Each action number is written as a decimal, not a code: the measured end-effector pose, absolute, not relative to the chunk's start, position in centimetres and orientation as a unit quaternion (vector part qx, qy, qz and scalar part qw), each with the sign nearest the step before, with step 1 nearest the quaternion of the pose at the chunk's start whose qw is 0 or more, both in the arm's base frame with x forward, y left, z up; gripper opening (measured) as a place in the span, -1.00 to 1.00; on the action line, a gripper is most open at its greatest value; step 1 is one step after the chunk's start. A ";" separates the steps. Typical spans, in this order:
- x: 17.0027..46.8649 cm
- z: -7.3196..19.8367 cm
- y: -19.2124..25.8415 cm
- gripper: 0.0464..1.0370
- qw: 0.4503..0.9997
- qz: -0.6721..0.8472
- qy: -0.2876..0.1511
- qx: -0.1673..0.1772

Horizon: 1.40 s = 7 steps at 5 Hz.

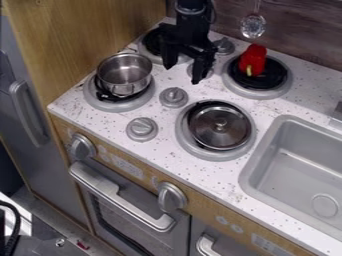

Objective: Put the silver lid on top of the silver pot on the bottom left burner

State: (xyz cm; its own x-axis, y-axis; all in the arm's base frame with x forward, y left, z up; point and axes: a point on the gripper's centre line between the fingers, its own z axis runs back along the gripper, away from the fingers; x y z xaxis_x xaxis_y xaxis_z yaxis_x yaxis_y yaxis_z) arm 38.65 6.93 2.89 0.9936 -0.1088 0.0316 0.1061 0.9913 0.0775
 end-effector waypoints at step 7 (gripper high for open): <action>38.4 -1.6 -1.4 0.92 0.995 -0.082 -0.060 -0.006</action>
State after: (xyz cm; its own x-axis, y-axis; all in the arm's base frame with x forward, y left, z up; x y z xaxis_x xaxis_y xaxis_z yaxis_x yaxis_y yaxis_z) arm 38.44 -1.43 -1.56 0.9794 -0.1618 0.1210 0.1633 0.9866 -0.0030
